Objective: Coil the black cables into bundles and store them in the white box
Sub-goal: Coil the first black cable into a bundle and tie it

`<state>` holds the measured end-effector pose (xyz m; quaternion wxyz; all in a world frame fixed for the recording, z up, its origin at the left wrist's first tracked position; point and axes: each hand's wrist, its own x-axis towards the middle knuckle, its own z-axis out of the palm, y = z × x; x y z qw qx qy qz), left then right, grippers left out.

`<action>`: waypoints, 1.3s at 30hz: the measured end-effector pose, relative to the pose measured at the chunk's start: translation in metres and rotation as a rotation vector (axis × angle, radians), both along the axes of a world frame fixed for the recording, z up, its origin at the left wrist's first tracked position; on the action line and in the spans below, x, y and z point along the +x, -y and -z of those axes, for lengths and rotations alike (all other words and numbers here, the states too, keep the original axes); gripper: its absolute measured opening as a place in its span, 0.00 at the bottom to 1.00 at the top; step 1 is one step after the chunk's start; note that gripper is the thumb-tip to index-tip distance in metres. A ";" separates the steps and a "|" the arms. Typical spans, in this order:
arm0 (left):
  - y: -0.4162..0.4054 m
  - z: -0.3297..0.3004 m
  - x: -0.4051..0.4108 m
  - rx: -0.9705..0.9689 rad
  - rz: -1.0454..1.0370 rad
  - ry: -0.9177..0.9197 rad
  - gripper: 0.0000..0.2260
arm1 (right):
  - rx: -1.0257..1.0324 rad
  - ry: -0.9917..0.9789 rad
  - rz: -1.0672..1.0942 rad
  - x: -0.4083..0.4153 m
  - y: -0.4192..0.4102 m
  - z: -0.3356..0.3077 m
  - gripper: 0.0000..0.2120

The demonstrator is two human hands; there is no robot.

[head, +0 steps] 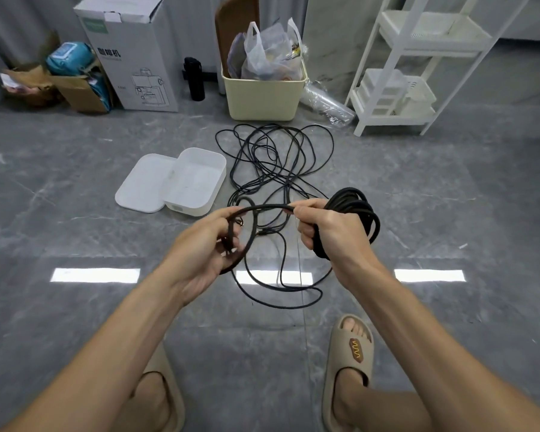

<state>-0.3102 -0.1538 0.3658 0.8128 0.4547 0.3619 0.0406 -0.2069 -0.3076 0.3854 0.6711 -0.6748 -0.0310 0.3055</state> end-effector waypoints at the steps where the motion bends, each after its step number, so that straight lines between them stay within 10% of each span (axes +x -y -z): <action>1: -0.003 0.000 0.000 -0.066 -0.036 0.014 0.16 | -0.003 0.004 0.012 0.001 0.001 0.001 0.07; 11: -0.014 -0.005 -0.005 -0.266 -0.172 0.030 0.07 | -0.009 -0.021 0.068 0.010 0.005 0.005 0.08; 18: -0.036 -0.010 -0.012 -0.286 -0.147 0.047 0.26 | -0.079 -0.104 -0.058 0.005 0.006 -0.005 0.05; 31: -0.045 -0.012 -0.017 -0.307 -0.298 0.142 0.10 | -0.205 -0.150 -0.191 0.006 0.010 -0.002 0.06; 34: -0.053 -0.014 -0.020 -0.195 -0.131 0.051 0.09 | -0.261 -0.154 -0.233 0.009 0.015 -0.004 0.05; 39: -0.054 -0.010 -0.024 0.534 0.633 -0.397 0.17 | -0.315 -0.157 -0.276 0.024 0.027 -0.013 0.07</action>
